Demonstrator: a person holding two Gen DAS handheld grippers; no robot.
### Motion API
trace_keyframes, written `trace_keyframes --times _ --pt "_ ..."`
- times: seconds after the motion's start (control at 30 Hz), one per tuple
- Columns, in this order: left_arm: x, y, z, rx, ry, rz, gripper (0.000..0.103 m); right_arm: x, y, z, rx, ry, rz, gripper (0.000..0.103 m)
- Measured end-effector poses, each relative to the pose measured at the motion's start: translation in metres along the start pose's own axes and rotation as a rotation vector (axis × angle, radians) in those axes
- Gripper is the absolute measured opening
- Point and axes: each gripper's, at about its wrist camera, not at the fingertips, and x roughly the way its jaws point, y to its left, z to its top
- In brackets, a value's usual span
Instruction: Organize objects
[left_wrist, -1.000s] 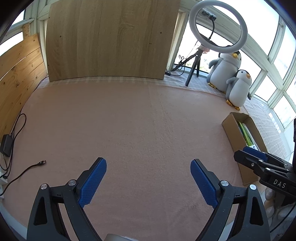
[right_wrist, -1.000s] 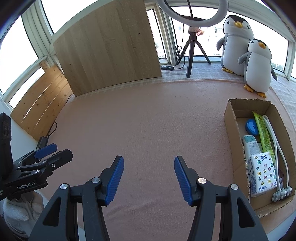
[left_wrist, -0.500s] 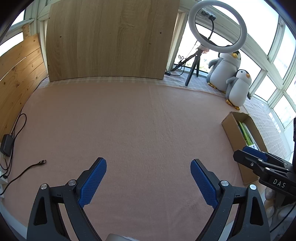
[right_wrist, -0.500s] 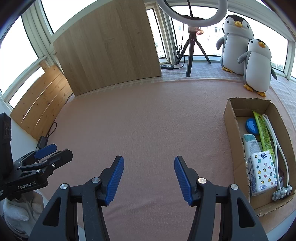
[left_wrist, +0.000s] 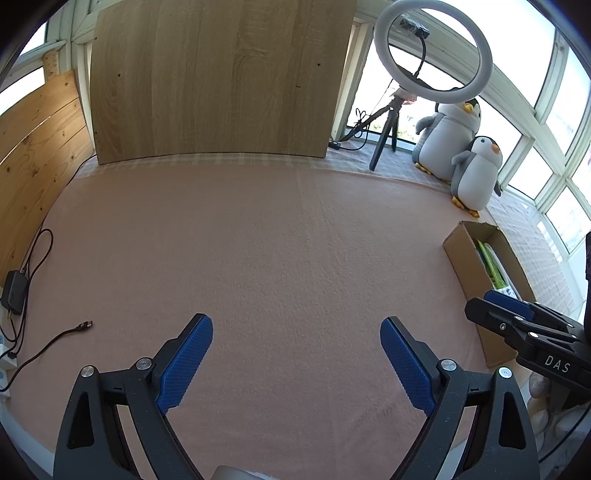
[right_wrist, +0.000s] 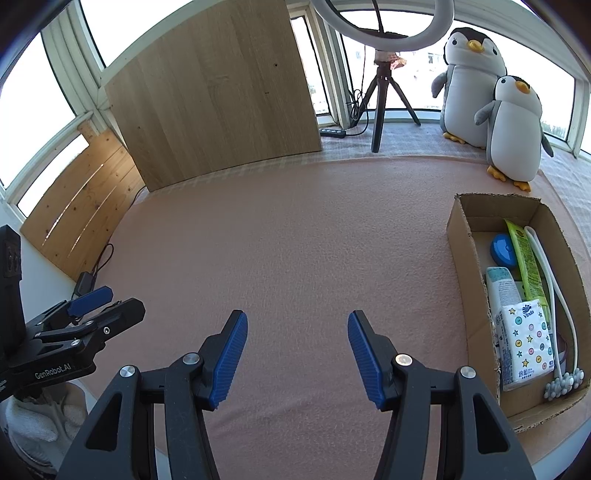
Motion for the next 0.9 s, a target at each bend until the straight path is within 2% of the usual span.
trace_keyframes --times 0.43,0.67,0.9 --pt "0.008 0.003 0.006 -0.001 0.007 0.012 0.098 0.008 -0.003 0.001 0.008 0.017 0.0 0.053" --pt "0.01 0.002 0.005 0.022 -0.019 -0.005 0.099 0.014 -0.005 0.001 0.014 0.031 0.001 0.053" --pt "0.017 0.001 0.003 0.039 -0.002 -0.012 0.099 0.021 -0.006 0.0 0.017 0.049 0.003 0.053"
